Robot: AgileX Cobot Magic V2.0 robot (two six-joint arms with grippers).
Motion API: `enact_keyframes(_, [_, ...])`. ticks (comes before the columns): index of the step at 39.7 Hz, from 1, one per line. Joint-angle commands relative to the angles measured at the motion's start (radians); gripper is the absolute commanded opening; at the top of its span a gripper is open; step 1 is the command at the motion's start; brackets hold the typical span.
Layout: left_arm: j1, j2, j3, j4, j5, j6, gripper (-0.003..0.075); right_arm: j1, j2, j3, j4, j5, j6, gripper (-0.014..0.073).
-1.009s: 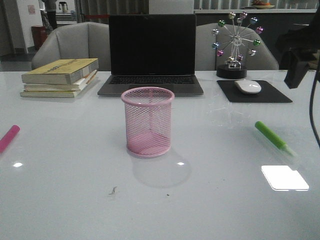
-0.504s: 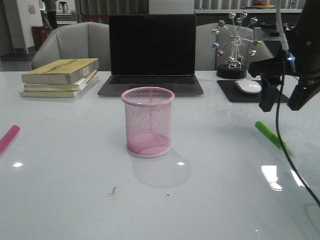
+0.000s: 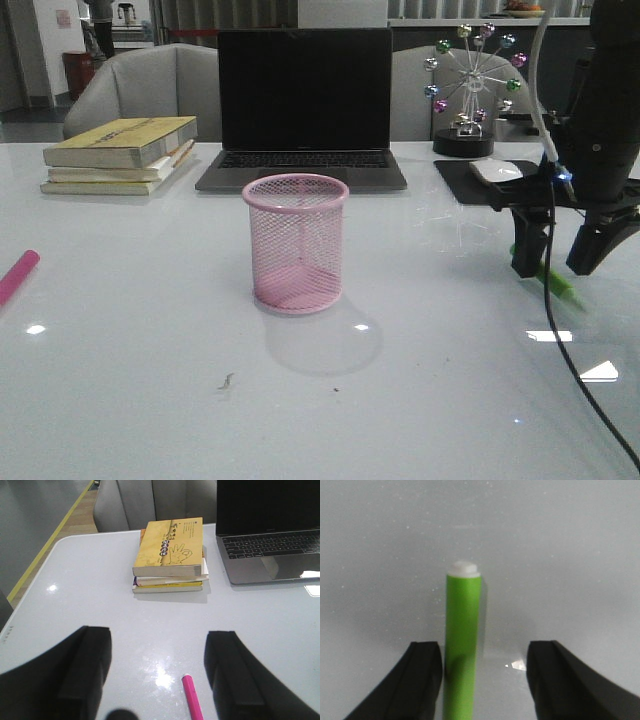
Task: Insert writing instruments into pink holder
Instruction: 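Lower the right gripper over the green marker and close on it, then lift the green marker with the right gripper and carry it above the pink holder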
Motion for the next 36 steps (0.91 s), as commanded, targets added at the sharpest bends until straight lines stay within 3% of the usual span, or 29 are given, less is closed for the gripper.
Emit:
enact_keyframes(1, [0.002,-0.010,-0.037,-0.008,-0.073,-0.013,0.0465,-0.001,-0.049,-0.033,0.009,-0.023,-0.010,0.0489])
enact_keyframes(9, [0.002,-0.010,-0.037,-0.008,-0.073,-0.013,0.0465,-0.001,-0.026,-0.033,0.009,-0.016,-0.010,0.0437])
enact_keyframes(18, [0.002,-0.010,-0.037,-0.008,-0.073,-0.013,0.0465,-0.001,0.003,-0.033,0.014,-0.003,-0.010,0.0195])
enact_keyframes(26, [0.002,-0.010,-0.037,-0.008,-0.073,-0.013,0.0465,-0.001,0.009,-0.036,0.025,-0.007,-0.010,0.0055])
enact_keyframes(36, [0.002,-0.010,-0.037,-0.008,-0.073,-0.013,0.0465,0.018,-0.044,-0.067,0.094,-0.064,-0.018,0.0050])
